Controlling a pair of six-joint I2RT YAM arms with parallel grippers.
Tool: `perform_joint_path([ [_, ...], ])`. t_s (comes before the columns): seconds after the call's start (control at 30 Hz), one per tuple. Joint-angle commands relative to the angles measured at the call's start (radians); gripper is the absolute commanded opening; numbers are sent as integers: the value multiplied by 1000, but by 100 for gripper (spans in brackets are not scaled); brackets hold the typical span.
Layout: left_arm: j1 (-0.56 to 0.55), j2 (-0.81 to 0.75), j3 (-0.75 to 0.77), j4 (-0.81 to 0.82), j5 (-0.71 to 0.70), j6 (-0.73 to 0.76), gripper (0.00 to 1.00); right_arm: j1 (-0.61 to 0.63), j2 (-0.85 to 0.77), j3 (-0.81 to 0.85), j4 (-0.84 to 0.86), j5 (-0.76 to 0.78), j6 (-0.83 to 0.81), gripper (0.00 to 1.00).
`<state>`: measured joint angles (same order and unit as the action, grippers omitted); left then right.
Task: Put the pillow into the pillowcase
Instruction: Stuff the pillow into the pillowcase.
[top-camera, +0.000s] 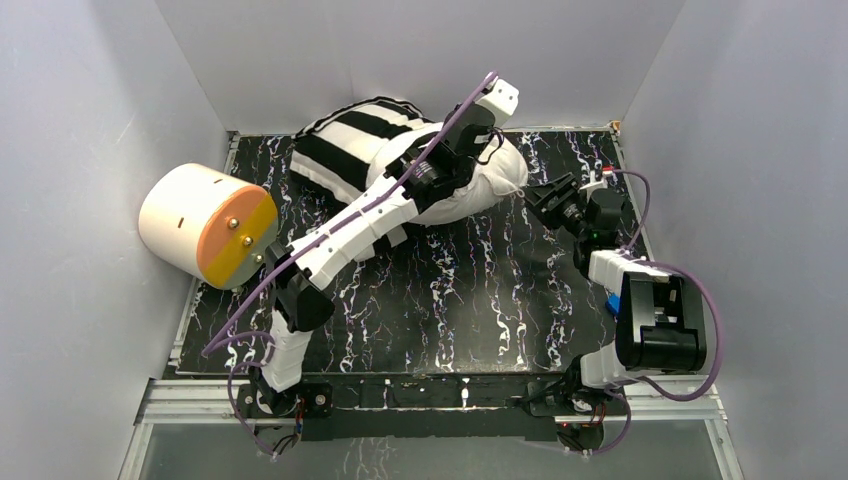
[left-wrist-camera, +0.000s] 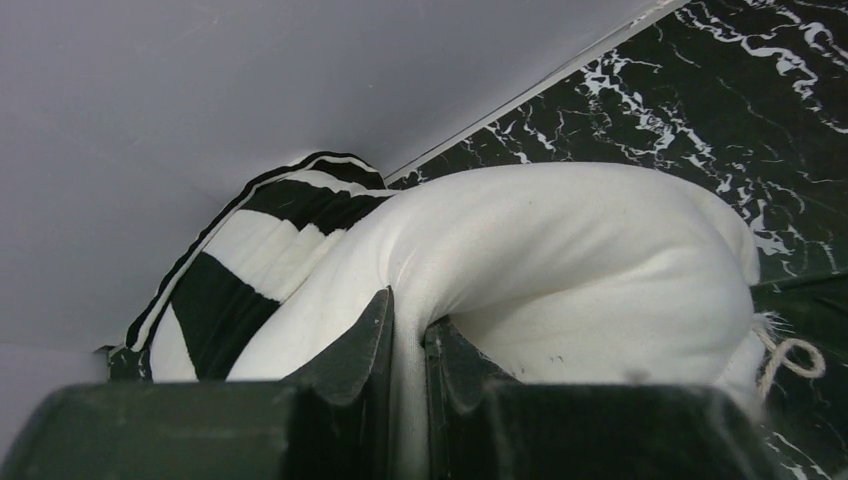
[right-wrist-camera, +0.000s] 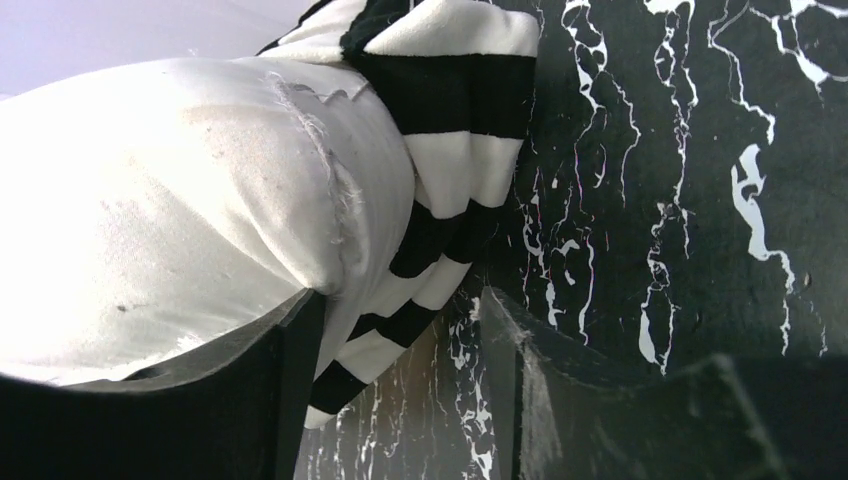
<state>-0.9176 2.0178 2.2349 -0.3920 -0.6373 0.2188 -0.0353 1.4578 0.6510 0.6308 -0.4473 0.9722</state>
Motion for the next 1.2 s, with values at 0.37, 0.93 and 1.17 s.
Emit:
perform_joint_path([
  [0.37,26,-101,63,264,-271,157,0,-53,-311,3,-334,326,-78,82],
  [0.93,27,-216,23,143,-44,-151,0,203,112,-6,254,163,59,84],
  [1.17,27,-202,6,139,-26,-150,0,376,392,235,348,162,124,82],
])
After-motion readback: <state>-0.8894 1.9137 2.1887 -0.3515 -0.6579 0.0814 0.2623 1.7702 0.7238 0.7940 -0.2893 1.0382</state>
